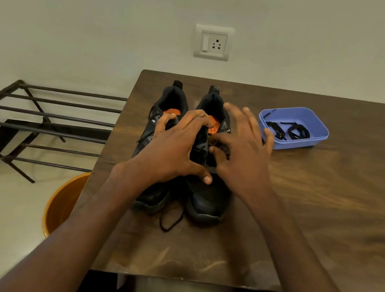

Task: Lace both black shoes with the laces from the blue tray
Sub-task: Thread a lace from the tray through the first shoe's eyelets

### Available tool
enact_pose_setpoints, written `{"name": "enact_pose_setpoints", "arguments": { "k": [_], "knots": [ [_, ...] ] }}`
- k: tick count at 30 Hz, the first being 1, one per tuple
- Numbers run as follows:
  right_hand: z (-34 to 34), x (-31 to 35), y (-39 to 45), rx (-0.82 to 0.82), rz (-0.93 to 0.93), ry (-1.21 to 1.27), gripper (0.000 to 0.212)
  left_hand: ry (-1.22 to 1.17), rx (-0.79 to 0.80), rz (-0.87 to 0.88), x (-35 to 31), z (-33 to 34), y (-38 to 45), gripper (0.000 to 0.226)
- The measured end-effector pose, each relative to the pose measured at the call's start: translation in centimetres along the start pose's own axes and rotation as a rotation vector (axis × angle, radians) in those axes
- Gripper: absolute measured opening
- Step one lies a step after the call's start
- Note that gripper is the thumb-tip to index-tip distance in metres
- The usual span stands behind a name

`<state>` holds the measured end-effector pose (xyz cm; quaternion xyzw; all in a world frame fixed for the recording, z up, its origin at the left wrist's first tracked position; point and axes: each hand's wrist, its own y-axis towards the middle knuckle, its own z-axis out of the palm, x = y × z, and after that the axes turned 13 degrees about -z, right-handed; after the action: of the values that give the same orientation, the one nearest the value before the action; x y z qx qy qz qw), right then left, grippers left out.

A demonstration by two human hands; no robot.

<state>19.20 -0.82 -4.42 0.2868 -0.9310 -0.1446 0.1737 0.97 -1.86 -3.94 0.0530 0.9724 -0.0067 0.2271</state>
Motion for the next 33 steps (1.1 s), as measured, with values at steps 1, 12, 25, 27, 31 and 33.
{"name": "enact_pose_setpoints", "arguments": {
  "k": [1,12,25,27,31,33],
  "knots": [
    [0.1,0.2,0.1,0.036,0.013,0.019,0.017,0.000,0.001,0.000,0.0,0.0,0.0,0.114],
    [-1.4,-1.2,-0.3,-0.234,0.077,-0.052,0.039,-0.013,0.002,-0.008,0.1,0.0,0.2,0.114],
    [-0.4,-1.5,0.0,-0.478,0.210,0.176,0.006,-0.009,-0.005,0.002,0.0,0.2,0.3,0.109],
    [-1.3,-2.4,0.1,-0.710,0.291,0.170,0.011,-0.011,-0.005,-0.004,0.1,0.2,0.3,0.111],
    [-1.2,-2.0,-0.1,-0.388,0.074,0.056,0.040,-0.008,-0.007,0.000,0.1,0.2,0.3,0.112],
    [-0.4,-1.0,-0.1,-0.145,-0.026,0.074,0.033,-0.015,-0.012,0.006,0.2,0.3,0.3,0.110]
  ]
}}
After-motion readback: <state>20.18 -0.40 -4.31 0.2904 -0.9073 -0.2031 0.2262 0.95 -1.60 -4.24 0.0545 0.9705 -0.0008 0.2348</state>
